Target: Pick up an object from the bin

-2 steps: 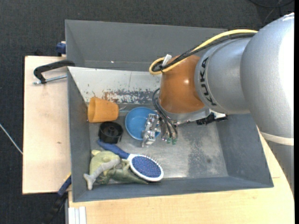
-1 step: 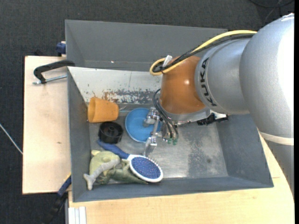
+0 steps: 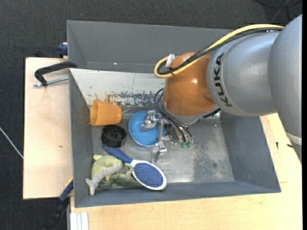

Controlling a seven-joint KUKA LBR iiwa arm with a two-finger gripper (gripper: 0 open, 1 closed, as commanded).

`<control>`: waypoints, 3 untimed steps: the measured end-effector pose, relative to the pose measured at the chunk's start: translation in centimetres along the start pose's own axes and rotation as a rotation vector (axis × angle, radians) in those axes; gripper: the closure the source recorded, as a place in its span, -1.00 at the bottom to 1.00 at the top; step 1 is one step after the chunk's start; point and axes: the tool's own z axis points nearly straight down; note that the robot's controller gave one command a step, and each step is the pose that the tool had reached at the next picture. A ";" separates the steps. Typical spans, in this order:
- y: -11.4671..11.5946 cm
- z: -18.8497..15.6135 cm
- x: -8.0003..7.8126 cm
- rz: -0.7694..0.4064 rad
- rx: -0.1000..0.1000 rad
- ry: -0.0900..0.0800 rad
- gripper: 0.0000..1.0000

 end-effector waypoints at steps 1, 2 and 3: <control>-1.8 4.5 -3.0 -0.201 0.000 0.003 -1.00; -1.8 4.2 -3.0 -0.201 -0.001 0.008 1.00; -2.1 -10.0 -4.2 -0.252 0.001 -0.005 1.00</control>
Offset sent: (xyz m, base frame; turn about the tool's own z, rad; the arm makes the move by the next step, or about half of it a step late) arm 0.0314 -0.0140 -0.0459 -0.2022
